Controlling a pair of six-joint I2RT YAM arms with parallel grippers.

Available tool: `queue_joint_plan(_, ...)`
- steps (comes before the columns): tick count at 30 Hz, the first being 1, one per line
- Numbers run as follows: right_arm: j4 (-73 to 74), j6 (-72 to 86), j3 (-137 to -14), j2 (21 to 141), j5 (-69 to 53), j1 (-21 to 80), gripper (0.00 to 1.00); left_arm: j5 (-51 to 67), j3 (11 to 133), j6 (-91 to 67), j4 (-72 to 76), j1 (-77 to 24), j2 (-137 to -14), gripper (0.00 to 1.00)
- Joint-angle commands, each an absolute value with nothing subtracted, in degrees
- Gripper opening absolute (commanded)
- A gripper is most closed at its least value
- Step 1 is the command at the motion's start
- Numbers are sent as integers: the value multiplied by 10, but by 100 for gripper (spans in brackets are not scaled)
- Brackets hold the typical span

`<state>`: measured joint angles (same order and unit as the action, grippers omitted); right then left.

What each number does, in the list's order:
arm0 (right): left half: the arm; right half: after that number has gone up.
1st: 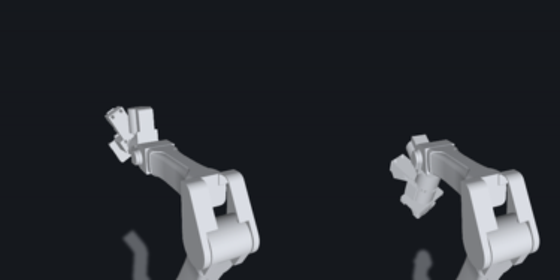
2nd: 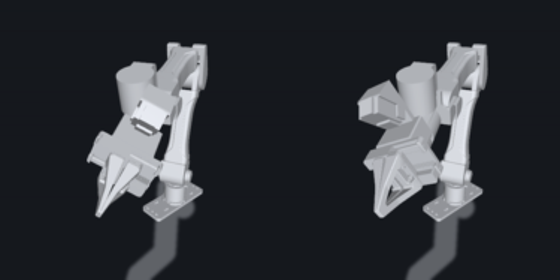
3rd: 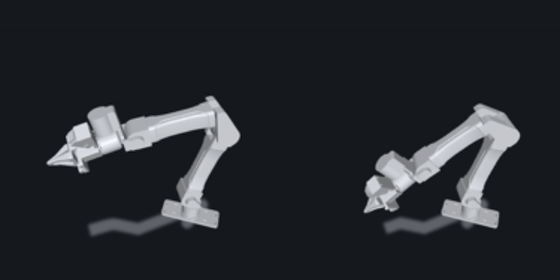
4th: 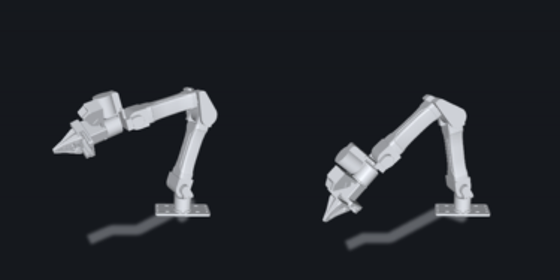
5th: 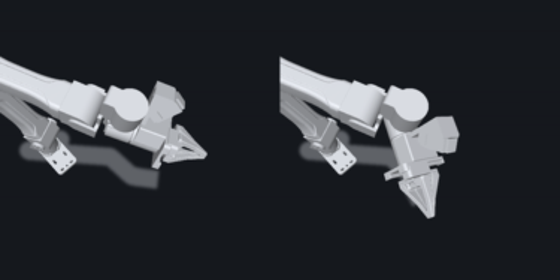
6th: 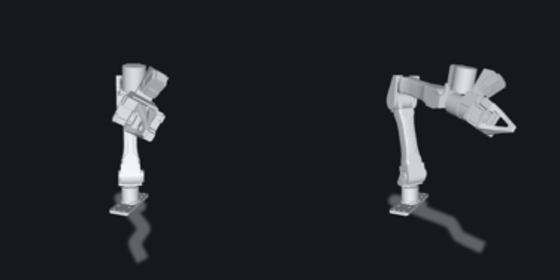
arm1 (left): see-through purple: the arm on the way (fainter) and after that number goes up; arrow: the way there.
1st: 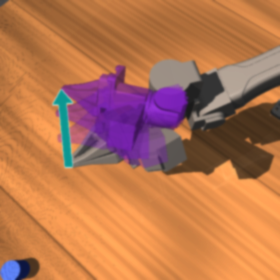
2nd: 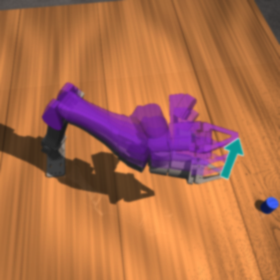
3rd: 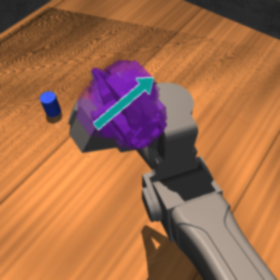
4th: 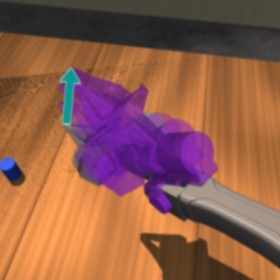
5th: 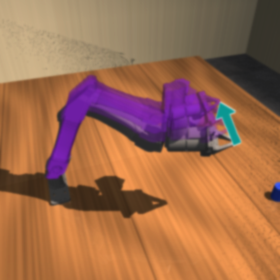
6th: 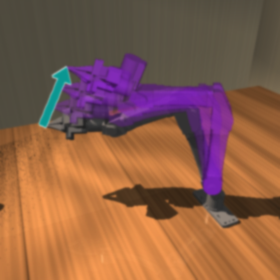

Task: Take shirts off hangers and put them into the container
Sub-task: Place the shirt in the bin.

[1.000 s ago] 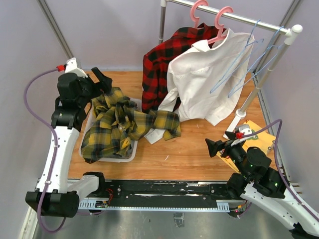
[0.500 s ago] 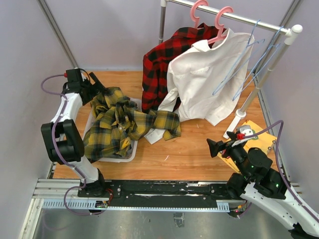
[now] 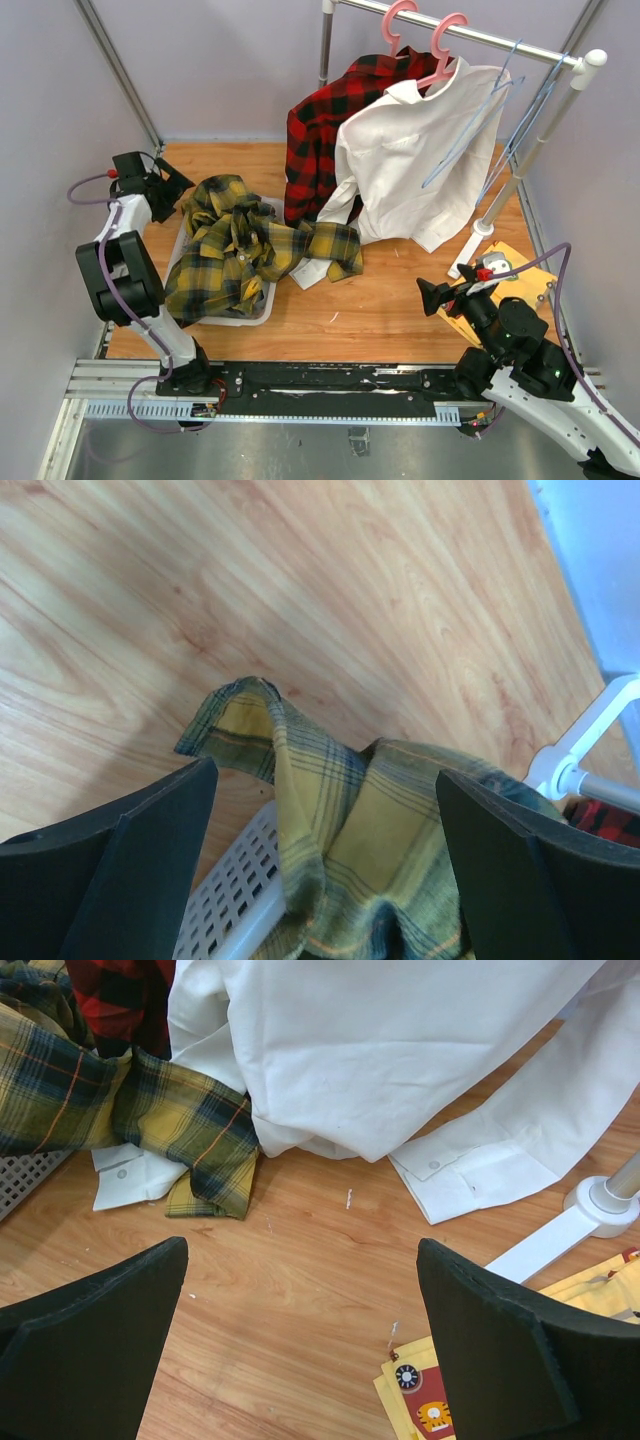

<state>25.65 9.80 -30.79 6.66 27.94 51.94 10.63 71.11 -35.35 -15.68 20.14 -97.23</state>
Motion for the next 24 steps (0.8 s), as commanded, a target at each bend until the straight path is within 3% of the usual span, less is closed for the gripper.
queue_joint_plan(1, 260, 87, -312, 66, 292, 515, 98, 138, 708, -374, -145, 201, -1017, 95)
queue_joint_plan(5, 261, 87, -310, 64, 297, 514, 98, 159, 712, -387, -139, 201, -1047, 88)
queue_joint_plan(10, 264, 86, -311, 64, 300, 514, 98, 167, 709, -400, -105, 203, -1038, 50)
queue_joint_plan(13, 264, 85, -313, 67, 303, 514, 98, 168, 720, -394, -94, 203, -1015, 15)
queue_joint_plan(15, 264, 85, -313, 68, 301, 514, 98, 167, 728, -389, -91, 204, -994, 2)
queue_joint_plan(24, 263, 87, -311, 73, 301, 514, 98, 199, 714, -318, -90, 201, -834, 1)
